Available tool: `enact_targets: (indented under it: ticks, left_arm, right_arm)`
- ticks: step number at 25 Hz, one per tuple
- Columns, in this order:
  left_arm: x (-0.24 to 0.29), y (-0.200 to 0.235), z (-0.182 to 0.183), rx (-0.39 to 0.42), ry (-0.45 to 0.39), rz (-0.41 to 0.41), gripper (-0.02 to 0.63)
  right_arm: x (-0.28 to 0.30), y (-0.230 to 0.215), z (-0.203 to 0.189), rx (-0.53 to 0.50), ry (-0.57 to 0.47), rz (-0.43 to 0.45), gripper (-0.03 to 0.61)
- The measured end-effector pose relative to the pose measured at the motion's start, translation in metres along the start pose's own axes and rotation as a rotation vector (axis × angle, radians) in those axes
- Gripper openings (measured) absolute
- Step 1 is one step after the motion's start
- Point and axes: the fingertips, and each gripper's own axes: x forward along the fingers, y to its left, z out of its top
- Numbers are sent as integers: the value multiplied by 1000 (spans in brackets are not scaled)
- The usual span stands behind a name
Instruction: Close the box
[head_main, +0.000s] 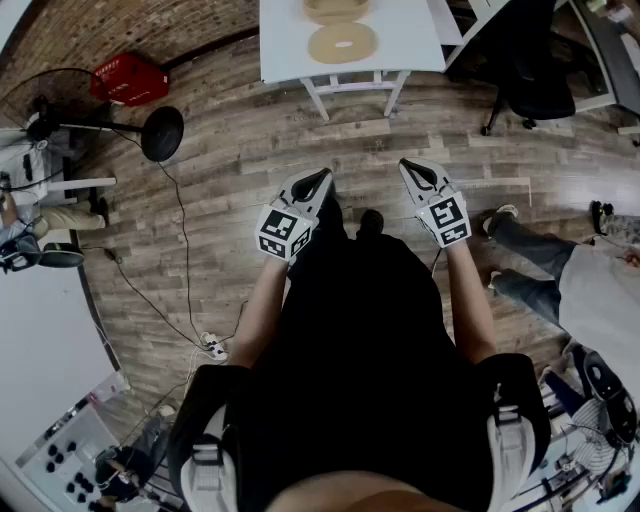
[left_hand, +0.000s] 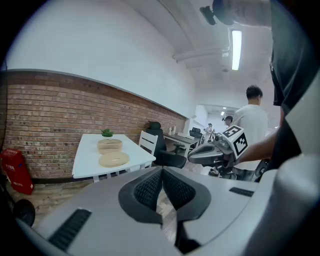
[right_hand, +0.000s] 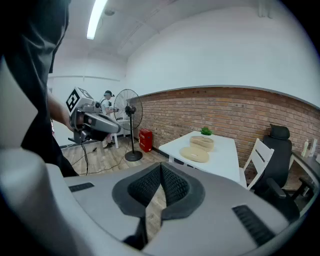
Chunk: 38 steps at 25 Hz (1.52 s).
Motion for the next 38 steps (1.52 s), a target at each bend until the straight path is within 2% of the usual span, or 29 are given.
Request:
enact_targets:
  ticks: [13,25,26,29,30,32,36,38]
  left_arm:
    - [-11,-17,12,19,-34,54,21]
    - [-10,-23,8,24,-34,52,21]
    - [-10,-23,9,24,-38,52,23]
    - [-7,-18,16,27,-50,61,26]
    - [-5,-16,18,28,-52,66,50]
    - [-2,-12,20,34,-50,77,158]
    - [3,-7,19,52,-50,82,240]
    - [5,-7,19,61,-54,72,320]
  right_arm:
    - [-31,9,-14,-2,-13,22,-3]
    - [-37,11,-14,28,-65,38,2]
    - [-37,11,-12,31,-75,38,16]
    - [-36,5,-8,39,-96,23,166]
    - [-36,2,-7,38,-98,15,211]
    - [-34,-1,-6,34,-98,1,265]
    - [-31,-7,-5,28,-102,-14,333]
    - [-30,-8,-3,25,-99,-29,374]
